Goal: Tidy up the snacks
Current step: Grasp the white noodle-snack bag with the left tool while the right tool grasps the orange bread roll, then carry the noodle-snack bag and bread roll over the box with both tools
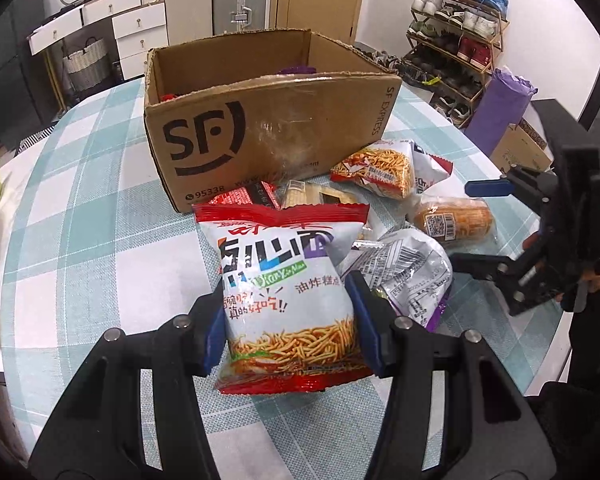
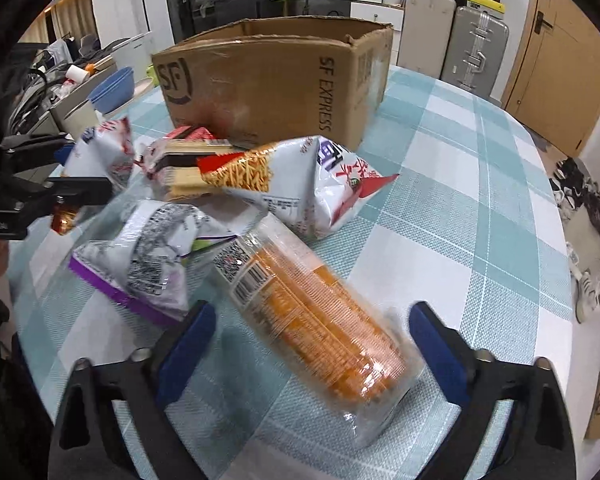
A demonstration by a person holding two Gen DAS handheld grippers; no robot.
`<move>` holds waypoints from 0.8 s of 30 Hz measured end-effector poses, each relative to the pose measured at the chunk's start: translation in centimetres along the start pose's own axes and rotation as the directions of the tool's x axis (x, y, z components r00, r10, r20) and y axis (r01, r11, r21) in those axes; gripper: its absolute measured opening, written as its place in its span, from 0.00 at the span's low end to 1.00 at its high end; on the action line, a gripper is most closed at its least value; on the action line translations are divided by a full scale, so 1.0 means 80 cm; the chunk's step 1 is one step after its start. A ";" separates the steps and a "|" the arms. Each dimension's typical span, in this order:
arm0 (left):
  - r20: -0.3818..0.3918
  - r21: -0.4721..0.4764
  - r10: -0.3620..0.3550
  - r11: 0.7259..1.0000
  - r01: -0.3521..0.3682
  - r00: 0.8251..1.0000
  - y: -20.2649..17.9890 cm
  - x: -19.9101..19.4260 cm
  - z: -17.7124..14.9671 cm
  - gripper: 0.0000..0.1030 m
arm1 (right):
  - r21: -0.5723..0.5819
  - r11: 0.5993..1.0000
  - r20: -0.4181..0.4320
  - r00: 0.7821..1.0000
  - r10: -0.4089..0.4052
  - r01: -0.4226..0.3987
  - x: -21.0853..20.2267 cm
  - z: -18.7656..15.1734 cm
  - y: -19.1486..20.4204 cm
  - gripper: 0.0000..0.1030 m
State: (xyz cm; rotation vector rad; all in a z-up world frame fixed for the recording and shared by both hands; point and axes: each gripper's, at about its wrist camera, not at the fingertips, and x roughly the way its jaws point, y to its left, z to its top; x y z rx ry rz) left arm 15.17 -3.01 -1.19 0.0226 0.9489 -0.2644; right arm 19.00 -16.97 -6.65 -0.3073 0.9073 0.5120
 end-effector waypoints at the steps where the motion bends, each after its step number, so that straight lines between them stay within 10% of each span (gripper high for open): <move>1: 0.004 0.000 0.002 1.000 -0.002 1.000 -0.001 0.000 0.001 0.49 | -0.013 1.000 0.002 1.000 -0.001 0.001 0.000 -0.001 0.002 0.68; 7: 0.022 -0.020 0.006 1.000 -0.005 1.000 0.006 -0.006 0.003 0.49 | -0.117 0.993 0.067 0.998 -0.019 0.027 -0.016 -0.002 0.022 0.39; 24: 0.108 -0.058 -0.001 0.998 0.007 0.994 0.015 -0.031 0.007 0.49 | -0.039 0.999 0.276 0.960 0.040 -0.030 -0.075 0.013 0.018 0.37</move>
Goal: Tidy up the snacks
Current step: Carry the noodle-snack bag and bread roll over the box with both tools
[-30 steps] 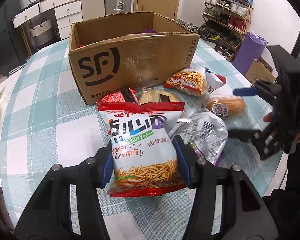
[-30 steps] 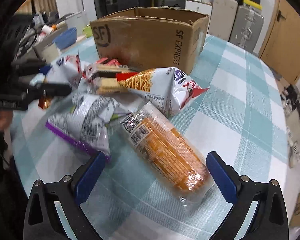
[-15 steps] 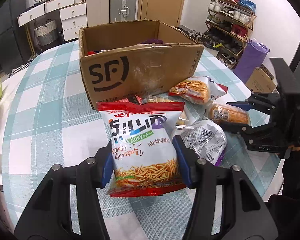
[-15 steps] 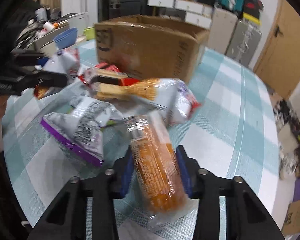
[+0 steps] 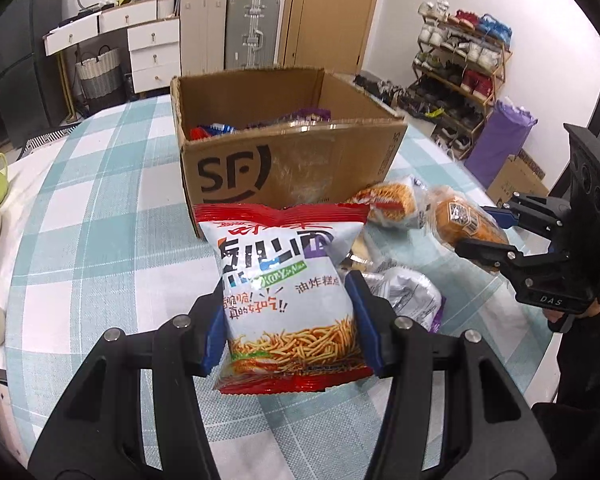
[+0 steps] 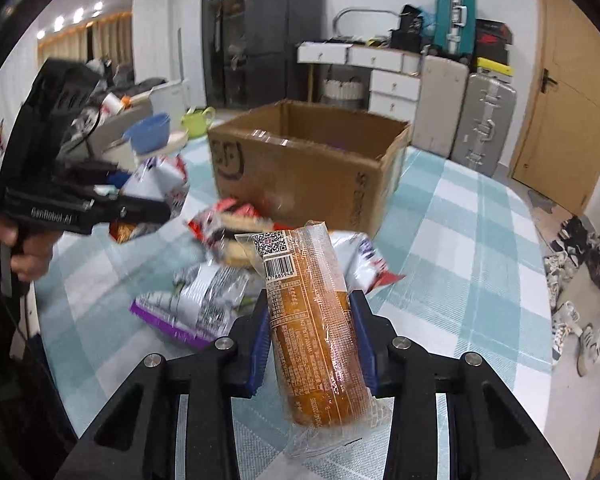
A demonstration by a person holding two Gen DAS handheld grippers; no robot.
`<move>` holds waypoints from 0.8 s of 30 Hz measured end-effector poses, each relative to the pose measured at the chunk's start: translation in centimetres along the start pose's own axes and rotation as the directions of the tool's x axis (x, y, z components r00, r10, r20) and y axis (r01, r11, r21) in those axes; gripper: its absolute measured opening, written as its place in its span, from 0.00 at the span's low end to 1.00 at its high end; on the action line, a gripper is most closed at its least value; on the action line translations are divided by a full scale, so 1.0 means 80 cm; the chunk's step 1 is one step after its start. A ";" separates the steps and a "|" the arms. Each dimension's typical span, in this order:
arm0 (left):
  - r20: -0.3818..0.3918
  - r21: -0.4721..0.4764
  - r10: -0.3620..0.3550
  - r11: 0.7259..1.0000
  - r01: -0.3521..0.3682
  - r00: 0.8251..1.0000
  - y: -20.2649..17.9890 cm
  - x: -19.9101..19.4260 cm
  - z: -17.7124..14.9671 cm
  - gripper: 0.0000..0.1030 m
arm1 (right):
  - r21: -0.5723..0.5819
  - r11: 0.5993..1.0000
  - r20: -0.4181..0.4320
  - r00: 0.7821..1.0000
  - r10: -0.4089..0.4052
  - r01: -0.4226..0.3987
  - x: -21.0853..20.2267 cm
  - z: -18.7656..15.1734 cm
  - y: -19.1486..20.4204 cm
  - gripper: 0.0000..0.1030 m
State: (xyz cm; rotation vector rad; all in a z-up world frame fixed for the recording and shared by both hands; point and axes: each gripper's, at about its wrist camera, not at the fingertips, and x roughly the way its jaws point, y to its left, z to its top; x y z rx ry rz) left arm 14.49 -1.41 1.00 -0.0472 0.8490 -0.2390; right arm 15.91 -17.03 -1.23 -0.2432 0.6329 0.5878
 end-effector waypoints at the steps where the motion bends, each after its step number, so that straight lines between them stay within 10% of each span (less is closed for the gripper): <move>1: 0.004 -0.003 -0.001 1.000 0.001 1.000 0.000 -0.002 0.001 0.49 | 0.012 1.000 0.009 1.000 -0.003 0.002 -0.001 0.002 -0.001 0.37; 24: 0.181 -0.057 0.064 0.997 -0.055 0.981 0.021 -0.056 0.061 0.49 | 0.221 0.975 0.217 0.975 -0.041 -0.008 -0.034 0.086 -0.021 0.36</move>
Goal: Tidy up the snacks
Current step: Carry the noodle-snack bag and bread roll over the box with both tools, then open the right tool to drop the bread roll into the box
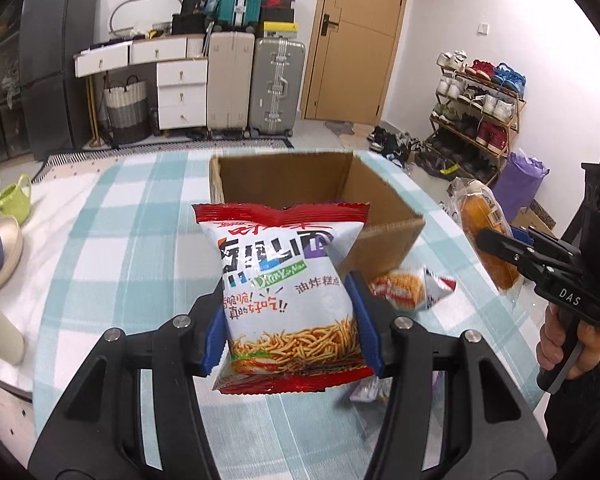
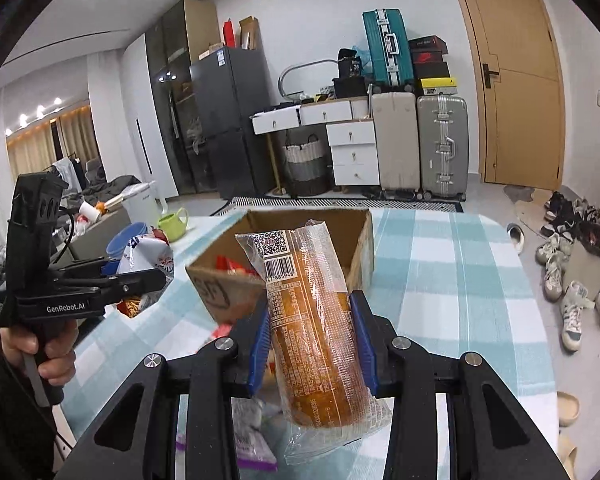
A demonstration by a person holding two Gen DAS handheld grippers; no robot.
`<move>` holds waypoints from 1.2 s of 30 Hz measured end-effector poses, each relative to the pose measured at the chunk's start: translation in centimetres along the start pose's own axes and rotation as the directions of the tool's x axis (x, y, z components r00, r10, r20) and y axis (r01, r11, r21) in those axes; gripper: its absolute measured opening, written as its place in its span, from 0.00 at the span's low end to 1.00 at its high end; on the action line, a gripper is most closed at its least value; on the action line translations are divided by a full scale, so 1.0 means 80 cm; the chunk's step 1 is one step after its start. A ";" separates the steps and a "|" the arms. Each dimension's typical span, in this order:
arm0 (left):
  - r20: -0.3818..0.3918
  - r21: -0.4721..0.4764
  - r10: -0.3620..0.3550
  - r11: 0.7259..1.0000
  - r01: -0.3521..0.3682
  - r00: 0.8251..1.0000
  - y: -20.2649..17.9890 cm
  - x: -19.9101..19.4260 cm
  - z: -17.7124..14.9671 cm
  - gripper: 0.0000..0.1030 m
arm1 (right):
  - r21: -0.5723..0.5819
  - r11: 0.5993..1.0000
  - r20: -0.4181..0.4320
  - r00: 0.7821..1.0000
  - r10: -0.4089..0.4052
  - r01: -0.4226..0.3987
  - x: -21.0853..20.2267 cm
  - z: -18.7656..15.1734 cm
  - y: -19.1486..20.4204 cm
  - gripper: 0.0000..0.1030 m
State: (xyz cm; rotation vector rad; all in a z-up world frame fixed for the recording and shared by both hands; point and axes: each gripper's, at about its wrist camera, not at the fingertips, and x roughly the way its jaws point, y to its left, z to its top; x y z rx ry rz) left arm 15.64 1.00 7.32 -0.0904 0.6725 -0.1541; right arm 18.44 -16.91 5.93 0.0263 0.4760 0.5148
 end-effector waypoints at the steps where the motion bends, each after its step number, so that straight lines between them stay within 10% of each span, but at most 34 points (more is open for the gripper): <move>1: 0.007 0.001 0.003 1.000 -0.003 1.000 0.001 0.000 0.005 0.49 | -0.003 1.000 0.006 1.000 0.000 0.000 0.002 0.005 0.002 0.36; 15: 0.042 -0.011 0.020 1.000 -0.020 0.999 0.012 0.012 0.060 0.49 | -0.006 1.000 0.014 1.000 0.021 -0.021 0.047 0.053 0.014 0.35; 24: -0.004 -0.019 0.028 0.999 -0.028 1.000 0.020 0.059 0.084 0.49 | -0.046 0.999 -0.064 0.998 0.026 -0.029 0.086 0.052 0.012 0.17; 30: -0.024 -0.039 0.022 0.999 -0.023 0.999 0.037 0.089 0.087 0.49 | -0.055 0.998 -0.159 0.987 -0.029 0.020 0.096 0.010 -0.003 0.29; 33: -0.030 -0.037 0.020 0.999 -0.021 0.999 0.040 0.097 0.084 0.49 | -0.024 0.999 -0.174 0.984 -0.049 0.045 0.084 -0.007 -0.012 0.71; 36: -0.027 -0.026 0.021 0.999 -0.022 0.999 0.040 0.102 0.085 0.50 | -0.026 0.998 -0.202 0.977 -0.069 0.065 0.074 -0.030 -0.018 0.76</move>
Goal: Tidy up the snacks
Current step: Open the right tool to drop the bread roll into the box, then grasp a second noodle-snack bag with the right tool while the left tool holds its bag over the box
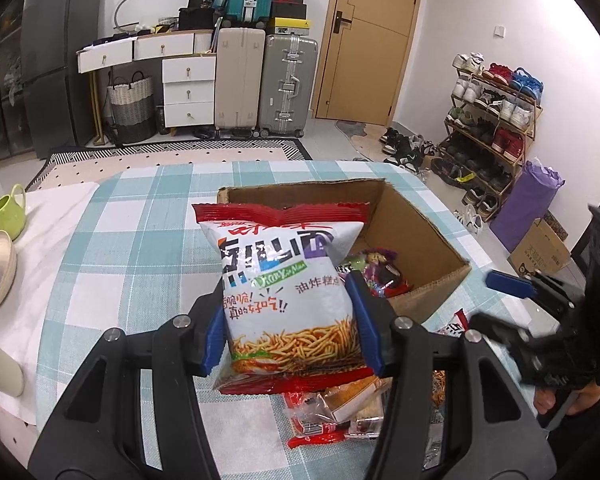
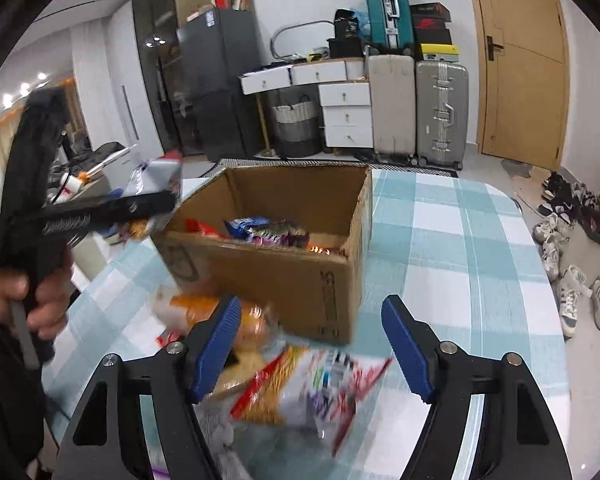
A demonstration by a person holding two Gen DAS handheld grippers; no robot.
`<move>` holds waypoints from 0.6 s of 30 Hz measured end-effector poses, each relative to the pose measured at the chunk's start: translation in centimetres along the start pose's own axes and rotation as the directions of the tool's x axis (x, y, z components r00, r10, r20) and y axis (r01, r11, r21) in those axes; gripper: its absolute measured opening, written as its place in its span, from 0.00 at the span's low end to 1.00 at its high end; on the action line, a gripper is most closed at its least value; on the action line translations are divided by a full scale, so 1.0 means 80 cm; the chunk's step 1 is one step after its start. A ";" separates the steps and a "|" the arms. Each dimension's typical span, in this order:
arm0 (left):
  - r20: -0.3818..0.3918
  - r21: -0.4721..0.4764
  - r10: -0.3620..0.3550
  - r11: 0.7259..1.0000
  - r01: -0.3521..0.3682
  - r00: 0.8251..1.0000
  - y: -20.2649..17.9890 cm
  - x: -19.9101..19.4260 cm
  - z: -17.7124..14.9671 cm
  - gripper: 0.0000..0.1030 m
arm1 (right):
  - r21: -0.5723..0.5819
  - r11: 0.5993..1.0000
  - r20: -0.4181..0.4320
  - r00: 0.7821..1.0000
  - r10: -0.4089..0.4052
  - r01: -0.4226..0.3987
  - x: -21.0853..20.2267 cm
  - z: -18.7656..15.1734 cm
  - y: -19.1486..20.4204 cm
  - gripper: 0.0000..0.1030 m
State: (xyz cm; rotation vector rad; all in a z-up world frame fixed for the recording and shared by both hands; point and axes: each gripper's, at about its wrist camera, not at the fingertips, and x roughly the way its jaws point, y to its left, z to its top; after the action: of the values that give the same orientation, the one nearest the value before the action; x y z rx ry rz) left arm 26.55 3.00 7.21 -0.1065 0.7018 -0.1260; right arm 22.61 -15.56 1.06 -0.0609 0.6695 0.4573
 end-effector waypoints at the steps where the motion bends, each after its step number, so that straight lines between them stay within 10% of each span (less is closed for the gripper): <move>1: 0.000 0.000 -0.002 1.000 0.002 1.000 0.001 0.000 0.000 0.50 | 0.014 1.000 -0.022 1.000 -0.010 0.011 0.005 -0.007 -0.005 0.76; 9: -0.005 0.007 -0.021 1.000 0.021 1.000 -0.009 0.007 -0.003 0.50 | 0.157 0.985 -0.193 0.976 0.097 -0.066 0.066 -0.040 -0.034 0.71; 13: -0.009 0.020 -0.009 1.000 0.009 1.000 -0.010 0.011 -0.004 0.50 | 0.129 0.988 -0.158 0.982 0.102 -0.082 0.062 -0.042 -0.031 0.51; 18: -0.008 0.007 -0.007 1.000 0.007 1.000 -0.006 0.013 -0.003 0.50 | 0.089 0.994 -0.030 0.998 0.060 -0.057 0.010 -0.027 -0.026 0.47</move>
State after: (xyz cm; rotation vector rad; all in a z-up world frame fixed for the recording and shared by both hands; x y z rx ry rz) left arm 27.15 2.35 6.47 -0.1019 0.7094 -0.1359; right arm 22.80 -17.54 -1.30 0.0346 0.7247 0.4839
